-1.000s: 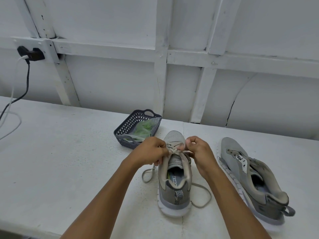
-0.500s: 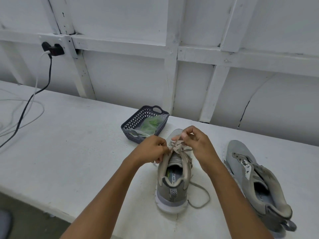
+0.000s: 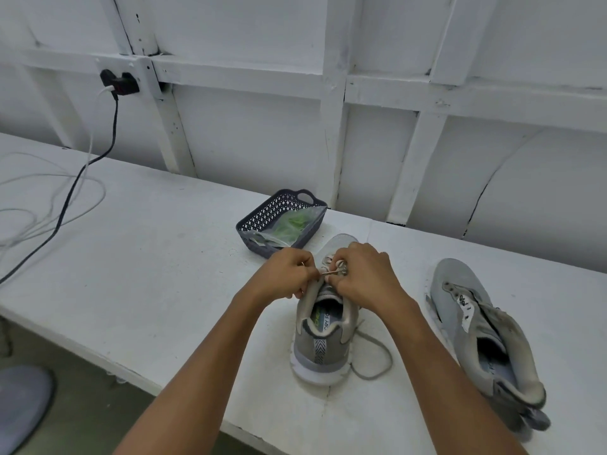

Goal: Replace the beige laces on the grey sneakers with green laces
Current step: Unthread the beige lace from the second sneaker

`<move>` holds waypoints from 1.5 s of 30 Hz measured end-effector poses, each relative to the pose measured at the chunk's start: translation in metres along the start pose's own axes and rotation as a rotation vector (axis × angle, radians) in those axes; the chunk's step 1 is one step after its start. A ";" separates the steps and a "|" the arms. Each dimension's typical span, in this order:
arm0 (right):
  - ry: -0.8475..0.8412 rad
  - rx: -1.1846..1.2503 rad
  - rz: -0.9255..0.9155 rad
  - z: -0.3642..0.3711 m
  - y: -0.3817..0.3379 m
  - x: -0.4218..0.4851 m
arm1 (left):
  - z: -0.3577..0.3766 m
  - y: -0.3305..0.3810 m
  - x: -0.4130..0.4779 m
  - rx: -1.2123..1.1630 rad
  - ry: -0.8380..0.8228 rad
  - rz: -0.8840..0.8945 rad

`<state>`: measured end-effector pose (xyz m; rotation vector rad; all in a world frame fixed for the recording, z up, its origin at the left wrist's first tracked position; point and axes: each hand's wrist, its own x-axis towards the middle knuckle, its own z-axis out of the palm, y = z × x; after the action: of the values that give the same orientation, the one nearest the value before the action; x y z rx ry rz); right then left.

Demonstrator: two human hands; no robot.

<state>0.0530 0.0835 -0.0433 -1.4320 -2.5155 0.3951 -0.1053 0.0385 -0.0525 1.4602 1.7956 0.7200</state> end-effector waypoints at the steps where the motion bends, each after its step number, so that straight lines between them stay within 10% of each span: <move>1: -0.010 -0.015 -0.001 0.001 0.000 0.001 | 0.000 0.000 0.000 -0.004 0.002 0.000; 11: 0.079 1.110 0.195 -0.020 0.007 -0.006 | -0.003 -0.005 0.006 -0.027 -0.053 0.037; 22: 0.008 0.200 0.071 -0.009 0.003 -0.009 | -0.007 -0.006 0.018 0.057 -0.162 0.155; 40: 0.231 0.802 0.307 -0.001 0.020 -0.027 | -0.012 0.000 0.026 0.097 -0.125 0.301; 45: 0.300 0.499 0.343 -0.014 0.031 -0.041 | -0.008 0.005 0.029 0.356 -0.132 0.459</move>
<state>0.1026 0.0648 -0.0433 -1.5628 -1.7731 0.7415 -0.1121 0.0684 -0.0490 2.1465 1.5539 0.5179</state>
